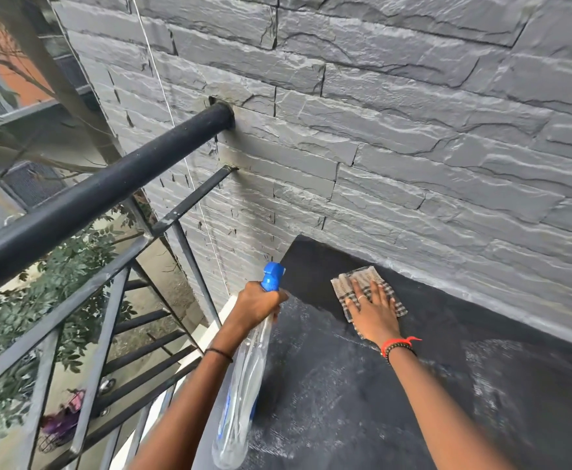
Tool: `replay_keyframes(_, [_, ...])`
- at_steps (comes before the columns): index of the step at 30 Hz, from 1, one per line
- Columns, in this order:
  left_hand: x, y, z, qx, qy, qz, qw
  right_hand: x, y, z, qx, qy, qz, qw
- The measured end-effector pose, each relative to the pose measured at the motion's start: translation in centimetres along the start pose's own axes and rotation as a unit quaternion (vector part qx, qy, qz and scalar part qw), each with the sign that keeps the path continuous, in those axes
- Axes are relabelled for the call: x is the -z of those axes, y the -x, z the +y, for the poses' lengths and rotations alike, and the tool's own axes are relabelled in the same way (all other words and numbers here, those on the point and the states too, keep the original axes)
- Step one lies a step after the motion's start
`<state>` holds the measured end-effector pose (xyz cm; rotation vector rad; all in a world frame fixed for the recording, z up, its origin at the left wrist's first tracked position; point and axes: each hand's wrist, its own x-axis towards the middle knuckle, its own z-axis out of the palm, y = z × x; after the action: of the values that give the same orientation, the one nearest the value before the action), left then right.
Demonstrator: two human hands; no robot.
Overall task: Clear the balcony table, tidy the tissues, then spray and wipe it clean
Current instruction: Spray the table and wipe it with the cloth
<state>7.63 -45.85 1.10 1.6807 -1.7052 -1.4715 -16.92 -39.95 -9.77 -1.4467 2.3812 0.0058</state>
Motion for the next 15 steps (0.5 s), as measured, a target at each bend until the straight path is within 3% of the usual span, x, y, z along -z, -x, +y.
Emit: replay_keyframes(15, [-1.1, 0.7, -2.9, 0.051, -0.058, -0.040, 0.996, -0.7, 2.4, 0.7, -0.007, -0.009, -0.009, 1.000])
